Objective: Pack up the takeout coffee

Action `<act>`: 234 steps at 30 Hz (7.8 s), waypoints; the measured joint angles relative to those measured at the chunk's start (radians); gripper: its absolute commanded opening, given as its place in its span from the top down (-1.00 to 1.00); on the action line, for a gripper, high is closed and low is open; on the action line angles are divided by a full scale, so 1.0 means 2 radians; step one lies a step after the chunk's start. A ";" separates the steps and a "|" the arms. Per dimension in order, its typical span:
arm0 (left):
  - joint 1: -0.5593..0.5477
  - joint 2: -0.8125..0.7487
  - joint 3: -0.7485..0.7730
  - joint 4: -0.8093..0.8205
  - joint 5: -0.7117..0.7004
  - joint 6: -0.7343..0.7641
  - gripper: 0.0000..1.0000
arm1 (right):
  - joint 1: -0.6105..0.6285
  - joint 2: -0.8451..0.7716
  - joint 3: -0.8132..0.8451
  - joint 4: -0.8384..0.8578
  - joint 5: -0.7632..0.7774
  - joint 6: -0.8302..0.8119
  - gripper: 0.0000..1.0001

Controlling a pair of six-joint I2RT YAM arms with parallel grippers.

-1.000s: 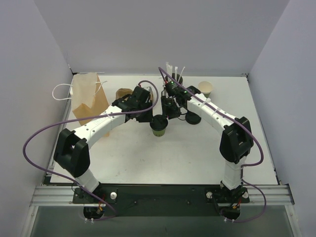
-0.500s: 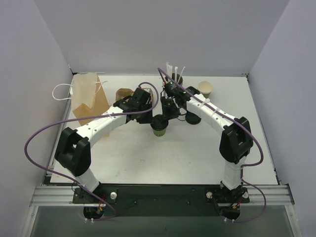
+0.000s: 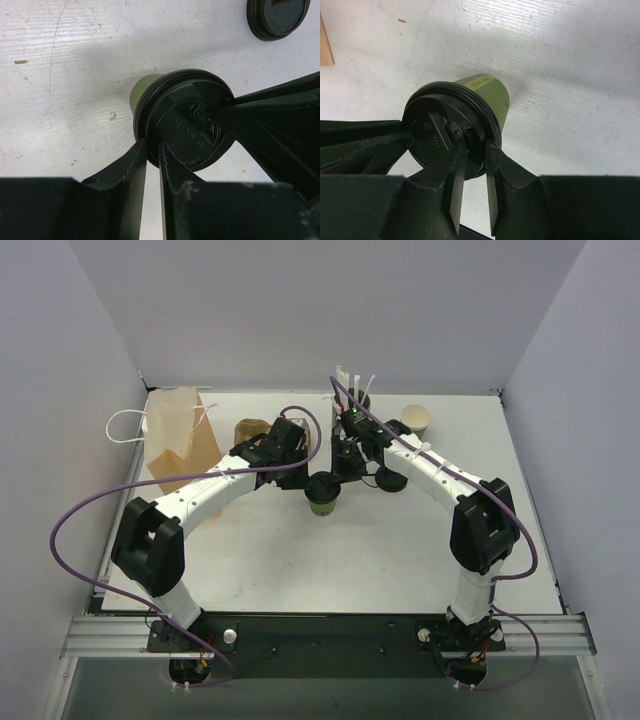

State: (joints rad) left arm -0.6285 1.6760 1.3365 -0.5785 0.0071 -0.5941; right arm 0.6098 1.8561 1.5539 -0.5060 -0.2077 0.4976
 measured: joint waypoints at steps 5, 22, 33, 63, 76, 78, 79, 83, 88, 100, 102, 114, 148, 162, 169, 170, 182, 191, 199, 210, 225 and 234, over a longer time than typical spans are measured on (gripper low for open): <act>0.000 0.000 -0.001 0.004 -0.004 0.000 0.51 | -0.004 -0.011 -0.023 0.023 -0.009 0.013 0.65; 0.000 0.000 -0.007 0.017 -0.015 0.000 0.51 | -0.006 -0.033 -0.076 0.081 -0.009 0.041 0.65; 0.000 -0.006 -0.019 0.033 -0.025 0.000 0.51 | -0.006 -0.047 -0.097 0.112 -0.008 0.052 0.56; -0.003 0.000 -0.005 0.020 -0.027 0.002 0.51 | 0.015 0.001 0.012 -0.022 0.026 0.037 0.41; -0.005 0.005 0.002 0.016 -0.027 0.002 0.51 | 0.017 0.003 0.019 -0.044 0.039 0.038 0.60; -0.005 0.006 0.003 0.015 -0.027 0.002 0.51 | 0.017 0.003 0.010 -0.035 0.041 0.041 0.61; -0.005 0.007 0.003 0.015 -0.027 0.002 0.51 | 0.017 0.000 0.004 -0.027 0.040 0.042 0.62; -0.005 0.008 0.004 0.015 -0.027 0.002 0.51 | 0.017 -0.022 -0.036 0.014 0.041 0.051 0.62; -0.005 0.008 0.005 0.015 -0.027 0.002 0.51 | 0.019 -0.030 -0.047 0.027 0.044 0.054 0.57; -0.012 -0.009 -0.014 0.017 -0.032 -0.008 0.49 | 0.012 0.049 0.072 -0.031 0.042 0.001 0.47; -0.013 -0.010 -0.014 0.016 -0.033 -0.011 0.44 | 0.012 0.058 0.087 -0.042 0.042 -0.007 0.47; -0.020 -0.008 -0.003 -0.002 -0.031 -0.011 0.33 | 0.013 0.074 0.122 -0.069 0.044 -0.031 0.35; 0.013 0.033 0.065 -0.035 0.007 0.027 0.25 | -0.005 0.060 0.107 -0.101 0.048 -0.009 0.43; 0.008 0.033 0.056 -0.028 0.025 0.009 0.25 | -0.002 0.060 0.107 -0.100 0.048 -0.008 0.59; 0.006 0.032 0.042 -0.021 0.033 -0.004 0.25 | -0.001 0.060 0.107 -0.100 0.048 -0.006 0.61; 0.006 0.032 0.040 -0.019 0.034 -0.007 0.25 | -0.001 0.060 0.107 -0.100 0.049 -0.006 0.62; 0.007 0.030 0.033 -0.006 0.034 -0.021 0.33 | 0.001 0.060 0.107 -0.101 0.052 -0.006 0.64; 0.006 0.020 0.008 0.026 0.028 -0.039 0.38 | 0.001 0.060 0.104 -0.100 0.057 -0.006 0.65; 0.003 0.003 -0.028 0.068 0.008 -0.064 0.52 | 0.000 0.051 0.085 -0.081 0.057 0.000 0.67; -0.005 -0.008 -0.060 0.119 -0.029 -0.080 0.57 | 0.000 0.042 0.070 -0.066 0.063 0.002 0.68; -0.017 -0.006 -0.073 0.149 -0.069 -0.085 0.57 | 0.000 0.041 0.068 -0.061 0.077 0.005 0.68; -0.018 0.009 -0.017 0.082 -0.062 -0.047 0.45 | 0.000 0.041 0.068 -0.057 0.077 0.015 0.69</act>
State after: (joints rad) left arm -0.6640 1.6947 1.3033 -0.4141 -0.1177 -0.6872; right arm 0.6102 1.9373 1.6901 -0.6209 -0.0536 0.5278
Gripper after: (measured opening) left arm 0.271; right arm 0.162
